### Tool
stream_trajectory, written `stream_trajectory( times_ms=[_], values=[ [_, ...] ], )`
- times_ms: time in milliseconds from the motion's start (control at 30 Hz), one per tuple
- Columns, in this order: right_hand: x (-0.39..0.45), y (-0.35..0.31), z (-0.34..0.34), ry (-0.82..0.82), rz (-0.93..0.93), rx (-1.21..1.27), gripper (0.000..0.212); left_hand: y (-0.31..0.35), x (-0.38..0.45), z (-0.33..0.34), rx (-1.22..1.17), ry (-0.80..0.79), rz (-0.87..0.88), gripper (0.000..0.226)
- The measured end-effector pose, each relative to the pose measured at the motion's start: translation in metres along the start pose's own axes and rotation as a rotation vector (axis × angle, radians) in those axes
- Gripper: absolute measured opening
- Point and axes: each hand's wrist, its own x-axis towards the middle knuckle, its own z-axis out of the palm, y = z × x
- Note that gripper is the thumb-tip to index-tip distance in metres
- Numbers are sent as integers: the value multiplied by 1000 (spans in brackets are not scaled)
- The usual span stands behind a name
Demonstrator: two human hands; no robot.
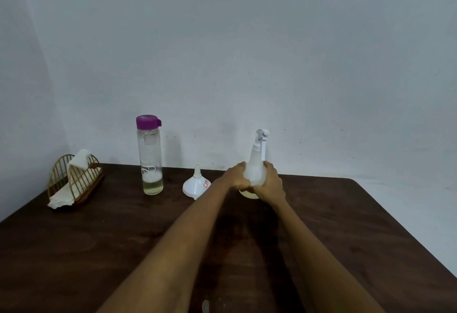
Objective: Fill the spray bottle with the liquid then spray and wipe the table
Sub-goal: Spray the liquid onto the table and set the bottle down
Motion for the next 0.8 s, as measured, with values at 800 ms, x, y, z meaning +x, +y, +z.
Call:
stream_trajectory(
  times_ms=[800],
  values=[
    [-133,-146,57,3,-194,-63,21,-173,-249,-102,292,267,-230,34]
  ],
)
